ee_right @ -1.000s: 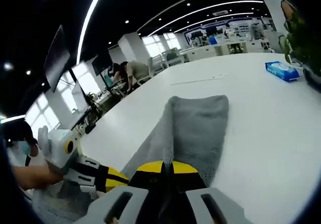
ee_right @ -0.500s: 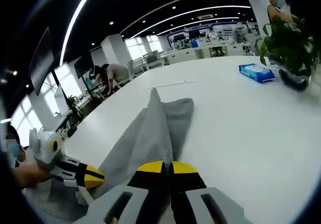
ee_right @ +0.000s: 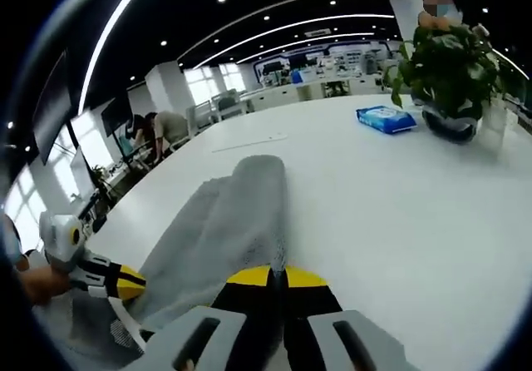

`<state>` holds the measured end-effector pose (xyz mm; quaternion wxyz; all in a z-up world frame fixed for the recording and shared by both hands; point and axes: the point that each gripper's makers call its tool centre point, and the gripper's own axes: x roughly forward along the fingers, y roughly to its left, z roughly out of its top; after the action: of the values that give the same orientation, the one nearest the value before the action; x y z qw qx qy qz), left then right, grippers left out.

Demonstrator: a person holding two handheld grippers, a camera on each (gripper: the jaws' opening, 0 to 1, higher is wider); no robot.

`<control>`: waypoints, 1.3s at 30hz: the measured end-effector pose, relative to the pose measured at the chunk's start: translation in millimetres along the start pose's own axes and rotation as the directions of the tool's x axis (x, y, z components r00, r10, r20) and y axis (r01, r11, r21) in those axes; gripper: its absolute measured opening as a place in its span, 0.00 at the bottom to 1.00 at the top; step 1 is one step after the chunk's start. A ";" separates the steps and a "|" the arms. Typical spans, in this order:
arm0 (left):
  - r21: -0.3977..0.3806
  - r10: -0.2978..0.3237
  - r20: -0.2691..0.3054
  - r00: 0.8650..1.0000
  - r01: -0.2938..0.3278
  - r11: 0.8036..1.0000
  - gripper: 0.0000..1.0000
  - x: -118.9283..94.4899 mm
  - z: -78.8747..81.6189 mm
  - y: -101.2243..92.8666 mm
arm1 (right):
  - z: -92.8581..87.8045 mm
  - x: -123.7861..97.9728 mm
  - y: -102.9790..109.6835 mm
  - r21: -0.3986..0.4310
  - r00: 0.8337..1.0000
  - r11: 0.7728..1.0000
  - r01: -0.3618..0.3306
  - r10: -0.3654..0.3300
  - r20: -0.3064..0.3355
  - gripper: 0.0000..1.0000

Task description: Open the folded towel by lifting each exposed corner and separating the folded layers until the towel lies flat within the target outline without major curled edges

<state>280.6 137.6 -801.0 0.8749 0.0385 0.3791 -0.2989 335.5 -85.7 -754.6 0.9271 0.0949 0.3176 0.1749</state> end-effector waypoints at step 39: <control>-0.078 0.004 -0.004 1.000 -0.004 0.997 0.06 -1.1 0.7 3.9 | -27.2 -37.8 -72.7 0.113 0.981 0.975 0.189 -0.192 0.015 0.03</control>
<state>282.5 141.2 -800.4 0.8755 0.0054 0.3923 -0.2821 309.9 -165.4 -775.7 0.9369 0.1178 0.3225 0.0660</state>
